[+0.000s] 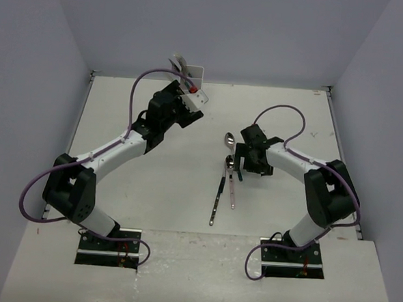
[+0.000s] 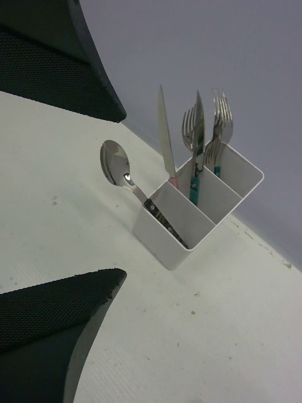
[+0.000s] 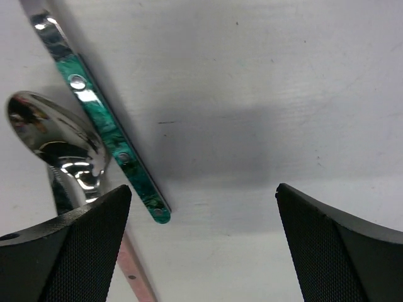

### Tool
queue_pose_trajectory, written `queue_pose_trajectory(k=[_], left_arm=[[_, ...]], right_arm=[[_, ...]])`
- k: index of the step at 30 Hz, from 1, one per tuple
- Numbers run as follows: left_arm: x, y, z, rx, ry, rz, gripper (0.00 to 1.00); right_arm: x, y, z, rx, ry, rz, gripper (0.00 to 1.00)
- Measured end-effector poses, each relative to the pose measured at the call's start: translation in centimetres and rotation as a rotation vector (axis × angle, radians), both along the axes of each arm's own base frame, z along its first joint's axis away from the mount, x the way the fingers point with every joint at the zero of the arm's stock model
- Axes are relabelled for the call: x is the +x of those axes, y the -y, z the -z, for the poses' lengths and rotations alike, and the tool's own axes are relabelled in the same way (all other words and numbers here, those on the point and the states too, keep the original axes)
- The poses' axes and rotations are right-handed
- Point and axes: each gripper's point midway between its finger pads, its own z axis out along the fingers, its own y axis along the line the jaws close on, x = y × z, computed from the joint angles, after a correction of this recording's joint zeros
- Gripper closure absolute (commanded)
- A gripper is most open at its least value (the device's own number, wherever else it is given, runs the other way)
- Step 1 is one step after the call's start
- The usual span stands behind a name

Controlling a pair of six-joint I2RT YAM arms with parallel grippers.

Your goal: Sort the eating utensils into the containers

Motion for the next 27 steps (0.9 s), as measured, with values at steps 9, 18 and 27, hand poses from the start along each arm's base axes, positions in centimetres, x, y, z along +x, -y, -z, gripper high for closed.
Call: queue_pose_trajectory(k=[9,18,27], left_arm=[[0.0,-0.5,0.7,0.005,-0.023,-0.011,0.00],[0.2,-1.3,0.8,0.012,-0.024,-0.043,0.00],[0.3,-2.2,0.9,0.023,-0.027,-0.083,0.00]], right_arm=[[-0.2,-0.5,1.6,-0.055,-0.083,0.005,0.01],[2.5,-2.8,1.8,-0.038,-0.083,-0.043,0.73],[3.3,-3.7,1.9,0.032,-0.096,-0.093,1.00]])
